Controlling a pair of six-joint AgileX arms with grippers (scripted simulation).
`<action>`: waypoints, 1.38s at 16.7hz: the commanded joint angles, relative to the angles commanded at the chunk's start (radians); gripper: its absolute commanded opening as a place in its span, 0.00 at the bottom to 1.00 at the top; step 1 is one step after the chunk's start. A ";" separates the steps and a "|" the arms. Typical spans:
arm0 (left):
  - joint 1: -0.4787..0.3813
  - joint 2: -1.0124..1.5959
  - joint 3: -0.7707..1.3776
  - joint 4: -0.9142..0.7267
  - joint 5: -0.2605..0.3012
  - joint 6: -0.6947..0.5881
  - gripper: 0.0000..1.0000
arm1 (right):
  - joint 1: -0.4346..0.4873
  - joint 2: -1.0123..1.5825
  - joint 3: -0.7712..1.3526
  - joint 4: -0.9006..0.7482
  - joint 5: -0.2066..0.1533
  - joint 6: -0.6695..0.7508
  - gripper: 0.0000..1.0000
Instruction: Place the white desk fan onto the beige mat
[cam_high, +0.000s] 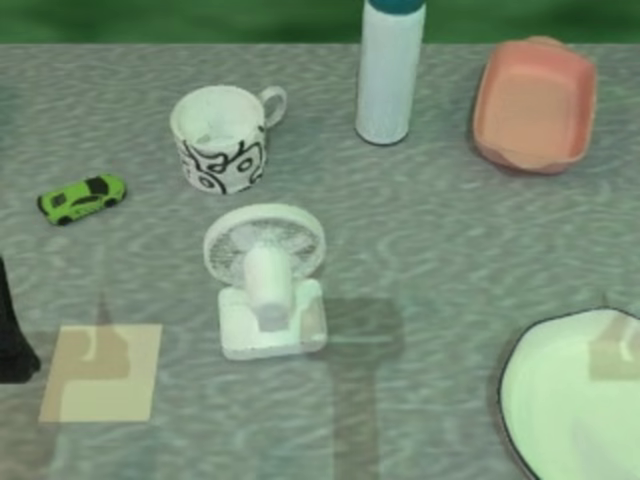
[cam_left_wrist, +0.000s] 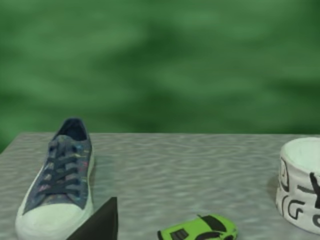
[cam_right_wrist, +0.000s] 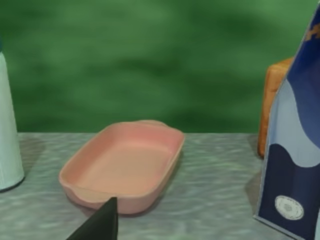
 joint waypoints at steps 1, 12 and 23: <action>0.000 0.000 0.000 0.000 0.000 0.000 1.00 | 0.000 0.000 0.000 0.000 0.000 0.000 1.00; -0.146 0.478 0.379 -0.372 0.015 0.211 1.00 | 0.000 0.000 0.000 0.000 0.000 0.000 1.00; -0.408 1.439 1.315 -1.063 0.018 0.616 1.00 | 0.000 0.000 0.000 0.000 0.000 0.000 1.00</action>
